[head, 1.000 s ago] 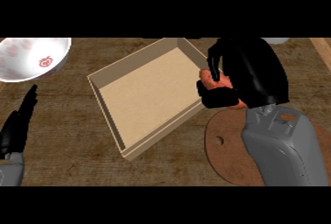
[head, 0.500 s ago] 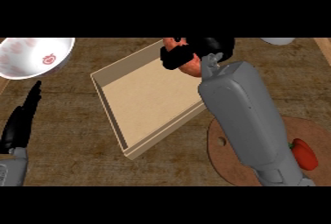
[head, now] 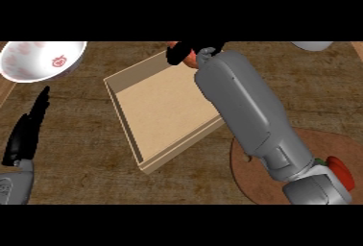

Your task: Pick the sweet potato from the cutting board and place it in the cardboard box

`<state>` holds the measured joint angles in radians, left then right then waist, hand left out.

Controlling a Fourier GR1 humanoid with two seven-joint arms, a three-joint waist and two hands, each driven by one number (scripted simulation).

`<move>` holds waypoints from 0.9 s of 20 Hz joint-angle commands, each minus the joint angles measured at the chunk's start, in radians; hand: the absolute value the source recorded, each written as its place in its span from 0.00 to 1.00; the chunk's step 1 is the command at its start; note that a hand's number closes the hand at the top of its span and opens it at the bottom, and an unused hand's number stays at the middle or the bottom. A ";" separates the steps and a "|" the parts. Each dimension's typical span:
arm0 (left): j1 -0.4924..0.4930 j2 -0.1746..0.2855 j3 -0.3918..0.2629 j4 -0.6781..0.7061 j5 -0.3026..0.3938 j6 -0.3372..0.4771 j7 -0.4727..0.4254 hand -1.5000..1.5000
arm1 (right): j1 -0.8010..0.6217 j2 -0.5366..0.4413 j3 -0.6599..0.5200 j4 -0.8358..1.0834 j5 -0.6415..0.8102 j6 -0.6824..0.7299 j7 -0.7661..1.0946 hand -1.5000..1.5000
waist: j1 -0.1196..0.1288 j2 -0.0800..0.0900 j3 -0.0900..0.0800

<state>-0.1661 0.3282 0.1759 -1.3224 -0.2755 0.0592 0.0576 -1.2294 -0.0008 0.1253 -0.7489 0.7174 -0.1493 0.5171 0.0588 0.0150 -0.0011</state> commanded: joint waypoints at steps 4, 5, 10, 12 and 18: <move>0.005 -0.021 -0.030 -0.014 -0.020 0.003 -0.003 0.50 | -0.070 0.001 0.016 0.301 -0.025 -0.180 -0.053 1.00 | 0.021 0.008 0.000; 0.009 -0.021 -0.025 -0.010 -0.007 -0.009 -0.008 0.50 | -0.097 0.001 0.023 0.303 -0.090 -0.176 0.041 1.00 | 0.047 0.010 -0.001; -0.033 0.017 -0.005 -0.002 0.003 -0.034 -0.006 0.50 | -0.099 0.001 -0.040 0.403 -0.184 -0.186 -0.055 0.00 | 0.047 0.015 0.000; -0.052 -0.017 -0.024 0.014 -0.021 0.004 0.002 0.50 | -0.074 0.001 -0.032 0.421 -0.207 -0.238 -0.116 0.00 | 0.052 0.021 0.000; -0.066 0.013 -0.001 0.015 0.001 -0.027 0.006 0.50 | -0.088 0.001 -0.055 0.425 -0.255 -0.344 -0.263 0.00 | 0.042 0.016 0.001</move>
<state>-0.2174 0.3080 0.1521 -1.3099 -0.2907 0.0565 0.0635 -1.3302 -0.0001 0.0838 -0.3349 0.4991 -0.4209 0.3448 0.1024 0.0320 -0.0009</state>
